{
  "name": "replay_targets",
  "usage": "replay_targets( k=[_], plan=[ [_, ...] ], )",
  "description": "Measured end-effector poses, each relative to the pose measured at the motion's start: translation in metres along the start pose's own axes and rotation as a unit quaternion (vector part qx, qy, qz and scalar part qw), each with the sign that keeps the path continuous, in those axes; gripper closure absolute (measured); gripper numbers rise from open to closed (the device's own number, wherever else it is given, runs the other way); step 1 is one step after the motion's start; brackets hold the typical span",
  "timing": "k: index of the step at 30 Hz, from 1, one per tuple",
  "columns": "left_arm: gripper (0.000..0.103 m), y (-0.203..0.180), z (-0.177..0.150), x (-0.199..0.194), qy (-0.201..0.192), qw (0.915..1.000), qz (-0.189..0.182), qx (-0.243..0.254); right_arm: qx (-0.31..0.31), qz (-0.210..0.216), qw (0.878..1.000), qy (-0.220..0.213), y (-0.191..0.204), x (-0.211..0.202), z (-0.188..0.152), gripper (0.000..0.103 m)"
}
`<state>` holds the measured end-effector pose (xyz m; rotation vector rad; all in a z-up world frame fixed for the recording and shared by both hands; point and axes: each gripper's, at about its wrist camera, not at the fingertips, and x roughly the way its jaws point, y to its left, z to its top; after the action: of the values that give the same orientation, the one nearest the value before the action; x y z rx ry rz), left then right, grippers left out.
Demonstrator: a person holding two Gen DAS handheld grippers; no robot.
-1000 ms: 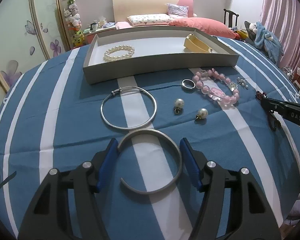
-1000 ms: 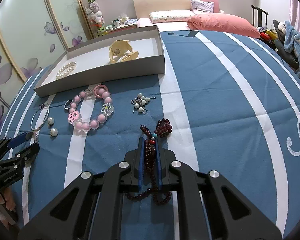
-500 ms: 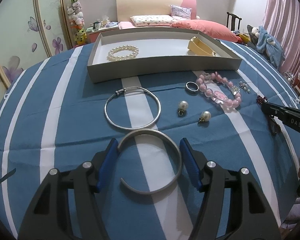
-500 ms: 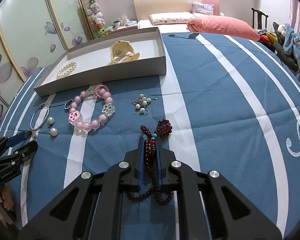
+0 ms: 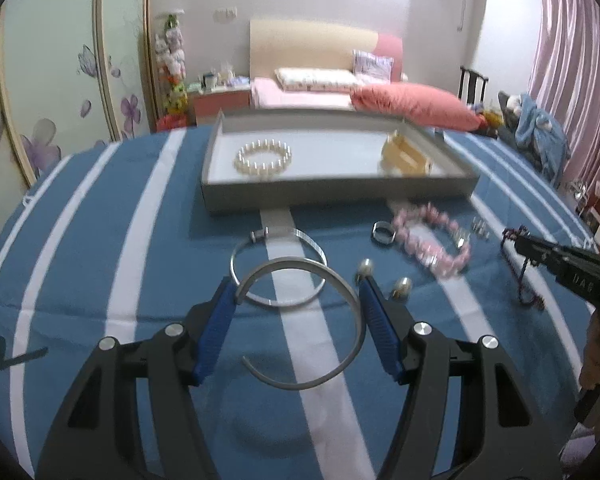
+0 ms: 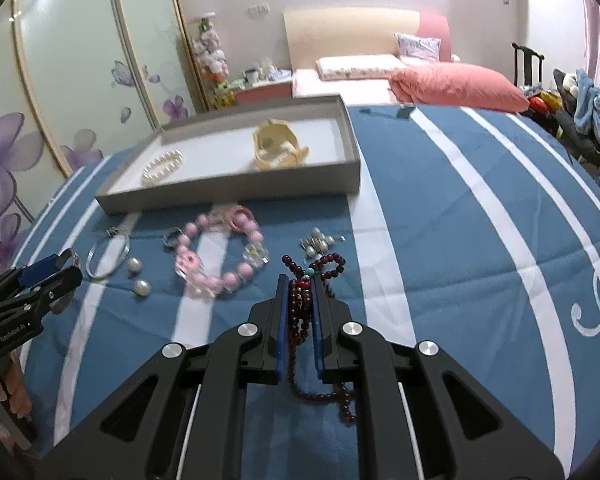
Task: Organize jewelry
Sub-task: 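Carry the red beaded bracelet and silver cuff into the gray tray and release both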
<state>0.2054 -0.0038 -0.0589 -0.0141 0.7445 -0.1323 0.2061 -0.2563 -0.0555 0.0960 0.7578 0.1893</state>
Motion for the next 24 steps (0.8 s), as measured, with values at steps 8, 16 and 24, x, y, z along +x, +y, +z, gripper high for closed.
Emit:
replay_targets(
  k=[8,16,24],
  plan=[
    [0.041,-0.002,0.018,-0.030,-0.071,0.9974,0.009,-0.007,-0.016,0.020,0.998,-0.060,0.015,-0.025,0.018,0.092],
    [0.041,-0.006,0.033,-0.043,-0.106,0.9942,0.007,-0.014,-0.029,0.034,0.994,-0.100,0.027,-0.040,0.035,0.092],
    [0.041,-0.010,0.045,-0.047,-0.127,0.9918,0.006,-0.012,-0.032,0.043,0.991,-0.125,0.034,-0.045,0.052,0.092]
  ],
)
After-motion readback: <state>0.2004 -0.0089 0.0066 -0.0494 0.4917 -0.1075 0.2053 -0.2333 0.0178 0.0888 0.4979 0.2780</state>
